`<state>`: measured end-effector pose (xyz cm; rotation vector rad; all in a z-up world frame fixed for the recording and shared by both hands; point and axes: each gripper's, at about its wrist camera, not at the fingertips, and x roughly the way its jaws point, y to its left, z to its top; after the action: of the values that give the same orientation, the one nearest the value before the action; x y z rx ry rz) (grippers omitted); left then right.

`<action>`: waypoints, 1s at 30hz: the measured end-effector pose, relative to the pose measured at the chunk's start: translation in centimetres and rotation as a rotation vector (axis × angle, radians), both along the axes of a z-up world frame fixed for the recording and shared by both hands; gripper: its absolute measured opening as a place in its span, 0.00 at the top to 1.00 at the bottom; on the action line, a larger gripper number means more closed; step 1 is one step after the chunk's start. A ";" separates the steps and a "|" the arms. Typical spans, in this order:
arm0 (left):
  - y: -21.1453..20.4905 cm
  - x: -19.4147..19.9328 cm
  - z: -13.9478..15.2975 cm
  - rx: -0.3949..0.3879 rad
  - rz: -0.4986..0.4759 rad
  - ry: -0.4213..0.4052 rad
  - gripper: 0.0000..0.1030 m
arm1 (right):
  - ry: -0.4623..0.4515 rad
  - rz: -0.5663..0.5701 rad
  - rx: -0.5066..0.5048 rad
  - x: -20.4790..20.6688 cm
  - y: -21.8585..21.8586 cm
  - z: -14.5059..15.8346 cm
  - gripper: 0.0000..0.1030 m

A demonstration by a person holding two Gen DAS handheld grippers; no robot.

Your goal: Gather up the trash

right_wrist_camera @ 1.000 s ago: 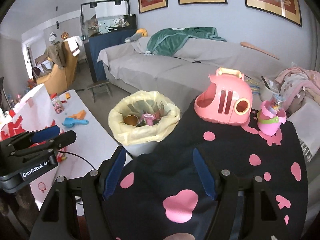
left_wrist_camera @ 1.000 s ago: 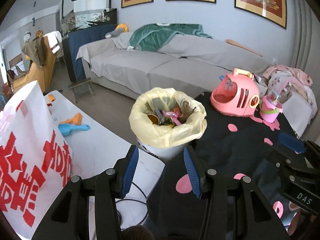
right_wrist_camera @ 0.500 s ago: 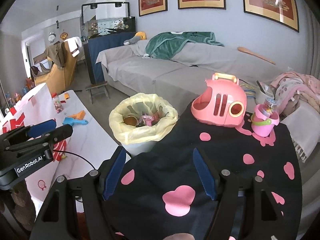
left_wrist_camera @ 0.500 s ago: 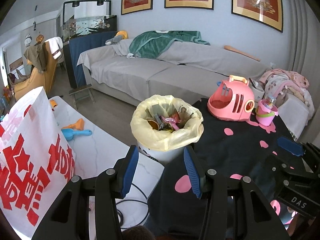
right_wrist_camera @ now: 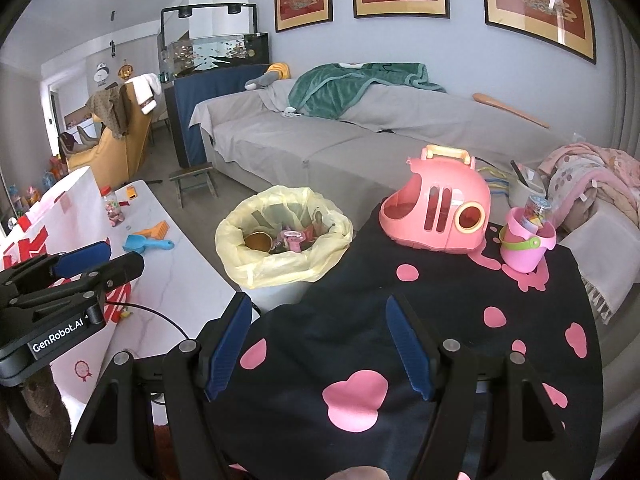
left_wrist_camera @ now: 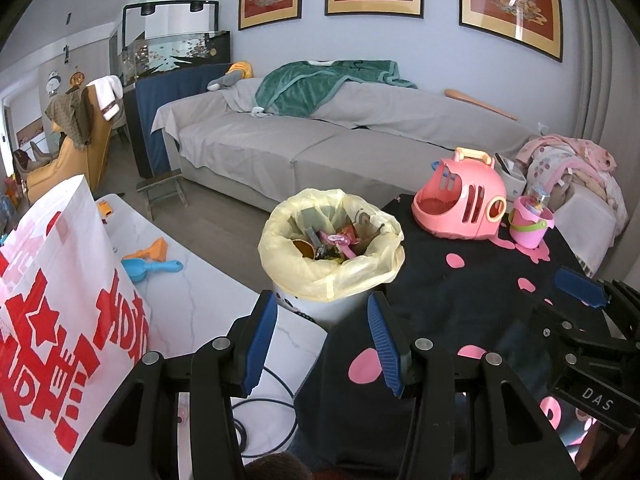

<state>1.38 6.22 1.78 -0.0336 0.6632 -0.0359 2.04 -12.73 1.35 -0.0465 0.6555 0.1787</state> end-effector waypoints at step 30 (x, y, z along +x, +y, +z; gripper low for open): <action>-0.4 0.7 -0.4 0.000 -0.030 0.018 0.53 | 0.004 -0.020 -0.003 0.2 -0.9 -0.1 0.35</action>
<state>2.12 5.85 1.40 -0.0244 0.6819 -0.0645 2.21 -13.65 1.29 -0.0424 0.6604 0.1581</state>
